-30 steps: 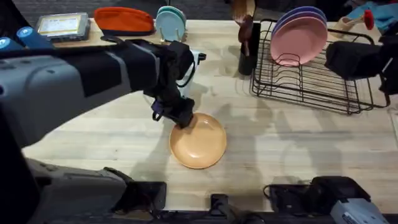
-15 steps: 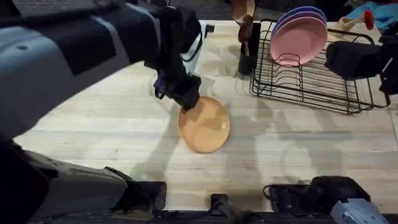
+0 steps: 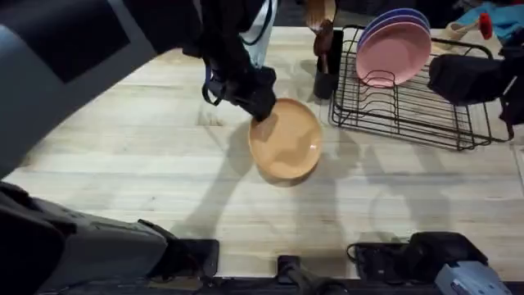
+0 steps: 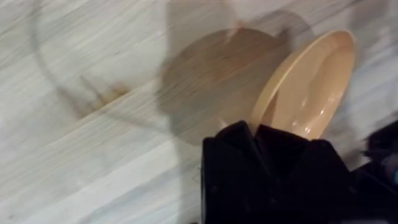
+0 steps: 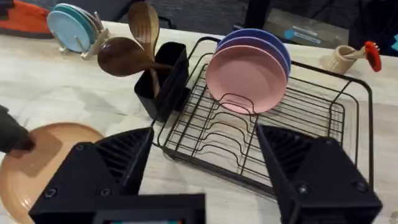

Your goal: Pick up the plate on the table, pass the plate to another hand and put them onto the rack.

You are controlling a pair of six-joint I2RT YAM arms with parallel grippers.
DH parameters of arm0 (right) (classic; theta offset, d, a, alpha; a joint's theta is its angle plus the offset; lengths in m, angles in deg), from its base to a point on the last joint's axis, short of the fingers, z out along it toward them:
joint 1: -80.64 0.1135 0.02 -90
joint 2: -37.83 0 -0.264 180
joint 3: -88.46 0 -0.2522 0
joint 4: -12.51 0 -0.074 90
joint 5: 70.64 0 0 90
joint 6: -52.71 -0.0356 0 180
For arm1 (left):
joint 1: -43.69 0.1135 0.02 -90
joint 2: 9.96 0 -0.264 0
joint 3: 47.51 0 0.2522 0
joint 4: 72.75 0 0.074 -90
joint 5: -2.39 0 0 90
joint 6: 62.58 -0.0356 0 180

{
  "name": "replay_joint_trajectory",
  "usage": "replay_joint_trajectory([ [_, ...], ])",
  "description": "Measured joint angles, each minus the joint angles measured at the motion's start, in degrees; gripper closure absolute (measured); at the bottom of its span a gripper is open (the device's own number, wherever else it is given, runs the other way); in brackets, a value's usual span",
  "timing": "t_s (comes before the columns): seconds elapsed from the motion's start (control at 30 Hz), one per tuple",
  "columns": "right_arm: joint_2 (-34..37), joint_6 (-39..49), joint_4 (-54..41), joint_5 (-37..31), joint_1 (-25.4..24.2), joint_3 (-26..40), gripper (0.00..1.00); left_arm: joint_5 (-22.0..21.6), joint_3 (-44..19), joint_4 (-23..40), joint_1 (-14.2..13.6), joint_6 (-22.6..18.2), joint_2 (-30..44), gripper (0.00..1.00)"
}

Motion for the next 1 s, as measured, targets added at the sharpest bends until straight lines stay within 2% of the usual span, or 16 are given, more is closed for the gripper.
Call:
replay_joint_trajectory([
  [0.1, -0.02, 0.00, 0.00, 0.00, 0.01, 0.00, 0.004, 3.32, -0.88, -0.54, 0.00, -0.55, 0.01, 0.958],
  [0.17, 0.00, 0.00, 0.00, 0.00, 0.02, 0.00, 0.004, 11.82, -0.92, -4.29, 0.00, -1.36, 0.01, 0.958],
  [0.2, 0.00, 0.00, 0.00, 0.00, 0.00, 0.00, 0.004, 12.97, -0.92, -5.05, 0.00, -1.46, -0.01, 0.958],
  [0.23, -0.01, 0.00, -0.89, 0.00, 0.01, 0.00, 0.004, 16.59, -0.94, -7.53, 0.00, -1.73, 0.00, 0.958],
  [0.3, -0.02, 0.00, -2.10, 0.00, 0.02, 0.00, 0.004, 18.15, -0.94, -8.62, 0.00, -1.74, 0.01, 0.958],
  [0.43, 0.00, -2.00, -4.12, 0.02, 0.01, 0.02, 0.004, 20.71, -0.94, -9.77, 0.00, -1.76, 0.00, 0.959],
  [0.63, -0.02, -11.37, -9.02, 0.88, 0.00, 0.02, 0.004, 22.16, -0.94, -9.91, 0.00, -1.76, 0.01, 0.958],
  [0.87, 0.00, -16.03, -14.86, 11.24, 0.00, 0.02, 0.004, 22.33, -0.94, -9.91, 0.00, -1.74, 0.00, 0.958],
  [1.0, 0.00, -17.42, -18.67, 15.03, 0.02, 0.02, 0.004, 22.36, -0.94, -9.91, 0.00, -1.76, 0.01, 0.958],
])
